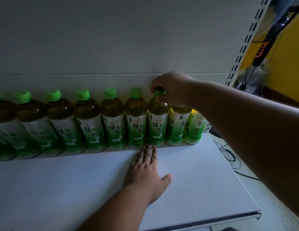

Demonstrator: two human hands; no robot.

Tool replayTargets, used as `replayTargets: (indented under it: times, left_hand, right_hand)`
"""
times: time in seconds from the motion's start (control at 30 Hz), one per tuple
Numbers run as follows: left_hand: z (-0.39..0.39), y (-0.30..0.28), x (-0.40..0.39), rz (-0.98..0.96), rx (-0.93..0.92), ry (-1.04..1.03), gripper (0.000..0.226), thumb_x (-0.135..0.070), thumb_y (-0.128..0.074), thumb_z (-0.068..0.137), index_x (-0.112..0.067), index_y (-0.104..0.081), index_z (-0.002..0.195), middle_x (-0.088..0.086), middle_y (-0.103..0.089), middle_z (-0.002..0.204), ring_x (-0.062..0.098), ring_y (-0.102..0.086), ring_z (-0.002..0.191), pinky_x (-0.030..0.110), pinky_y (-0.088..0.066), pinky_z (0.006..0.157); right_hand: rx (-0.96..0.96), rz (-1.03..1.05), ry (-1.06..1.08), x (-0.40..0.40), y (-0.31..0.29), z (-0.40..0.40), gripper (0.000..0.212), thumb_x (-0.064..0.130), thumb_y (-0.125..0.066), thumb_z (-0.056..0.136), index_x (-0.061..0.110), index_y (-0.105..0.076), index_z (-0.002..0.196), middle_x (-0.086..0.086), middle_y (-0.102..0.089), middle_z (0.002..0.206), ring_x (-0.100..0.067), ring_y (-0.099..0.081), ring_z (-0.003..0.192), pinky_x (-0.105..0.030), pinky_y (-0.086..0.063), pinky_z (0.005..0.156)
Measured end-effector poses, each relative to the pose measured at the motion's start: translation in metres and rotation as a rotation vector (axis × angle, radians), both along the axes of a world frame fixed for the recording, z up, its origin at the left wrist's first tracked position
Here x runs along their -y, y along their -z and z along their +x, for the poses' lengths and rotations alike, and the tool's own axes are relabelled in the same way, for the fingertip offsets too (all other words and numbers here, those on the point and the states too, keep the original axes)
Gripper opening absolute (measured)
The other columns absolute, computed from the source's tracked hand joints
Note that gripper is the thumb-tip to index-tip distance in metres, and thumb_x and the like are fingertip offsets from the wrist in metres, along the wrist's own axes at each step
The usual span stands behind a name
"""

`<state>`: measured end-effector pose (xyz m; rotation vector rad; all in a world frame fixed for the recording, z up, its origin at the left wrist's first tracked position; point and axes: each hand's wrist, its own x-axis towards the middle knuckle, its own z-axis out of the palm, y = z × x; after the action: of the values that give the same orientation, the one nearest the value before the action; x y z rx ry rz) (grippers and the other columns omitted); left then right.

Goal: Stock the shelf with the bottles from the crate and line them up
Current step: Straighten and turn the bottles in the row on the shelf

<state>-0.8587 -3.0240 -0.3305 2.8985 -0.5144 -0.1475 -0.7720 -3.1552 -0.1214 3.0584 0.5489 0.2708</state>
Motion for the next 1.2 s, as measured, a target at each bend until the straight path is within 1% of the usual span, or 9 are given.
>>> replayTargets:
  times: [0.13, 0.23, 0.3, 0.43, 0.6, 0.77, 0.97, 1.1, 1.2]
  left_hand:
    - [0.002, -0.003, 0.002, 0.005, -0.024, 0.001, 0.095, -0.068, -0.029, 0.091, -0.014, 0.02, 0.152, 0.006, 0.024, 0.16, 0.019, 0.018, 0.148, 0.033, 0.012, 0.116]
    - [0.001, -0.003, 0.005, -0.026, -0.017, 0.001, 0.093, -0.063, -0.032, 0.092, -0.014, 0.019, 0.152, 0.007, 0.02, 0.161, 0.019, 0.013, 0.149, 0.033, 0.007, 0.118]
    - [-0.004, -0.004, 0.01, -0.045, 0.02, 0.021, 0.088, -0.057, -0.032, 0.094, -0.014, 0.018, 0.152, 0.007, 0.018, 0.162, 0.019, 0.011, 0.149, 0.033, 0.005, 0.118]
    - [-0.014, -0.008, 0.026, -0.073, 0.023, 0.137, 0.082, -0.051, -0.034, 0.097, -0.016, 0.015, 0.153, 0.004, 0.014, 0.163, 0.017, 0.007, 0.149, 0.029, 0.006, 0.116]
    - [0.002, -0.015, 0.046, -0.067, 0.021, 0.21, 0.081, -0.051, -0.036, 0.098, -0.018, 0.012, 0.155, 0.001, 0.013, 0.163, 0.016, 0.006, 0.149, 0.027, 0.006, 0.115]
    - [0.003, -0.004, 0.049, -0.018, -0.009, 0.194, 0.08, -0.053, -0.03, 0.098, -0.016, 0.013, 0.154, 0.002, 0.018, 0.162, 0.015, 0.01, 0.149, 0.03, 0.005, 0.117]
    - [0.004, -0.006, 0.051, 0.004, 0.015, 0.202, 0.079, -0.051, -0.027, 0.099, -0.012, 0.015, 0.153, 0.005, 0.021, 0.161, 0.015, 0.015, 0.148, 0.028, 0.012, 0.114]
    - [0.003, -0.005, 0.051, 0.014, 0.007, 0.195, 0.079, -0.051, -0.027, 0.099, -0.013, 0.016, 0.153, 0.004, 0.022, 0.16, 0.014, 0.017, 0.148, 0.028, 0.012, 0.115]
    - [0.002, -0.005, 0.052, 0.026, 0.017, 0.196, 0.079, -0.051, -0.027, 0.099, -0.013, 0.015, 0.153, 0.005, 0.022, 0.16, 0.015, 0.016, 0.148, 0.029, 0.01, 0.116]
  right_hand:
    - [-0.022, 0.013, 0.021, -0.001, 0.001, 0.002, 0.036, 0.031, -0.064, 0.093, 0.023, -0.059, 0.128, -0.004, -0.063, 0.114, -0.021, -0.053, 0.089, -0.026, -0.036, 0.064]
    - [-0.021, 0.047, 0.025, 0.008, -0.003, -0.004, 0.049, 0.039, -0.062, 0.094, 0.021, -0.051, 0.139, -0.007, -0.061, 0.128, -0.027, -0.058, 0.108, -0.029, -0.043, 0.078]
    - [0.007, 0.026, 0.028, 0.02, -0.009, -0.01, 0.046, 0.038, -0.06, 0.096, 0.021, -0.053, 0.138, -0.005, -0.058, 0.132, -0.026, -0.056, 0.116, -0.032, -0.045, 0.088]
    - [-0.032, -0.082, 0.099, 0.048, -0.014, -0.016, 0.03, 0.031, -0.06, 0.095, 0.027, -0.063, 0.124, -0.001, -0.06, 0.125, -0.025, -0.057, 0.114, -0.035, -0.047, 0.089]
    - [-0.06, -0.08, 0.104, 0.06, -0.006, -0.011, 0.035, 0.022, -0.059, 0.094, 0.03, -0.06, 0.128, -0.002, -0.061, 0.121, -0.023, -0.057, 0.1, -0.033, -0.049, 0.079]
    - [-0.02, -0.067, 0.071, 0.062, -0.004, -0.004, 0.034, 0.028, -0.063, 0.093, 0.027, -0.062, 0.128, -0.003, -0.062, 0.122, -0.023, -0.056, 0.102, -0.029, -0.042, 0.076]
    - [0.009, -0.044, 0.077, 0.065, -0.003, -0.006, 0.036, 0.03, -0.061, 0.095, 0.026, -0.06, 0.13, -0.002, -0.061, 0.119, -0.016, -0.043, 0.091, -0.027, -0.035, 0.072]
    - [0.008, -0.055, 0.085, 0.062, -0.002, -0.007, 0.037, 0.03, -0.061, 0.095, 0.026, -0.059, 0.131, -0.004, -0.062, 0.12, -0.02, -0.047, 0.092, -0.027, -0.034, 0.071]
    - [-0.017, -0.052, 0.098, 0.062, -0.004, -0.009, 0.038, 0.031, -0.061, 0.096, 0.024, -0.057, 0.133, -0.001, -0.056, 0.111, -0.02, -0.047, 0.091, -0.029, -0.037, 0.07]
